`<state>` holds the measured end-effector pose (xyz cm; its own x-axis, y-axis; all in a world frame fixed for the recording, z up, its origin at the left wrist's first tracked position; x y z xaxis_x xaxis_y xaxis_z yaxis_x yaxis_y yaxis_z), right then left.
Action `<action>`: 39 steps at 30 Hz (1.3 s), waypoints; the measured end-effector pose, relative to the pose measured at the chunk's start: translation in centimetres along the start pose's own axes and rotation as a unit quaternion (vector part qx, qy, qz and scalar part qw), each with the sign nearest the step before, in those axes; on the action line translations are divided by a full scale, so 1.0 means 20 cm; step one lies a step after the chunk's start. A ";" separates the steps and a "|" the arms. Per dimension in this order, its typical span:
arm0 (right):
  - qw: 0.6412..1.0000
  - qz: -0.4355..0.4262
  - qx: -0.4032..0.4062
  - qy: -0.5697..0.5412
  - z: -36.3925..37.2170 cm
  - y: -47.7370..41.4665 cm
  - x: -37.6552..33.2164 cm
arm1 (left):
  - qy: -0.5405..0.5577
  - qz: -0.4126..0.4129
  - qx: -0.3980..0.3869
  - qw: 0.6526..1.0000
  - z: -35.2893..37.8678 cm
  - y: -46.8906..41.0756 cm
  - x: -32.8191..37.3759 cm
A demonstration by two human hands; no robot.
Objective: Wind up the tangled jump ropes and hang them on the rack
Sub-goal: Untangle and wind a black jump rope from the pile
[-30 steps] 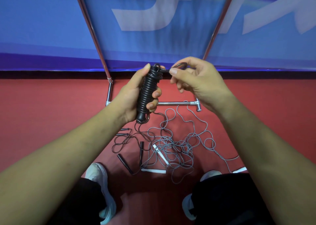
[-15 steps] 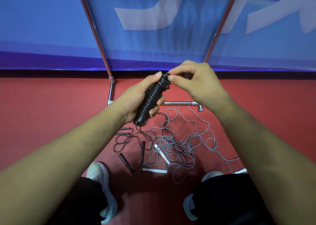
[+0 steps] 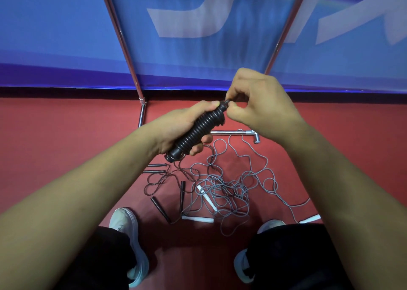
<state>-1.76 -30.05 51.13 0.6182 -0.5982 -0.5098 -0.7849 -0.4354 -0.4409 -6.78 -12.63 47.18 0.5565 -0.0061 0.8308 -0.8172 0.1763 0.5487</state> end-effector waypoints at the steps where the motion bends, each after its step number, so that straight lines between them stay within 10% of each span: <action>1: 1.000 -0.006 0.008 -0.001 0.00 0.00 0.00 | 0.003 0.005 0.001 1.000 0.00 0.00 0.01; 9: 0.914 0.254 -0.005 -0.316 0.04 0.02 0.10 | 0.146 0.027 0.004 0.989 0.01 0.00 -0.04; 14: 0.892 0.314 -0.032 -0.325 0.06 0.02 0.08 | 0.199 0.053 0.022 0.978 0.04 -0.01 -0.04; 22: 0.865 0.352 -0.025 -0.356 0.06 0.02 0.08 | 0.233 0.062 0.024 0.970 0.06 -0.03 -0.06; 30: 0.753 0.316 0.027 -0.576 0.01 0.01 0.06 | 0.322 0.036 -0.009 0.946 0.02 -0.04 -0.04; 36: 0.923 0.195 0.007 -0.332 0.01 0.01 0.09 | 0.336 0.007 -0.007 0.942 0.00 -0.04 -0.04; 39: 0.903 0.208 0.018 -0.377 0.03 0.01 0.08 | 0.317 0.007 -0.006 0.949 0.00 -0.04 -0.04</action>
<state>-0.90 -30.59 49.80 0.1346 -0.0716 -0.9883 -0.9619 -0.2489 -0.1130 -6.60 -12.74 46.13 0.5277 0.5878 0.6132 -0.8252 0.1835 0.5342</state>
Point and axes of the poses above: each hand's wrist, its own y-axis away from the middle knuckle, its own z-axis out of the palm, x = y × z, the point moved 1 cm from there along -y, towards the middle knuckle, and after that the axes turned 12 degrees about x, right-handed, at the moved point
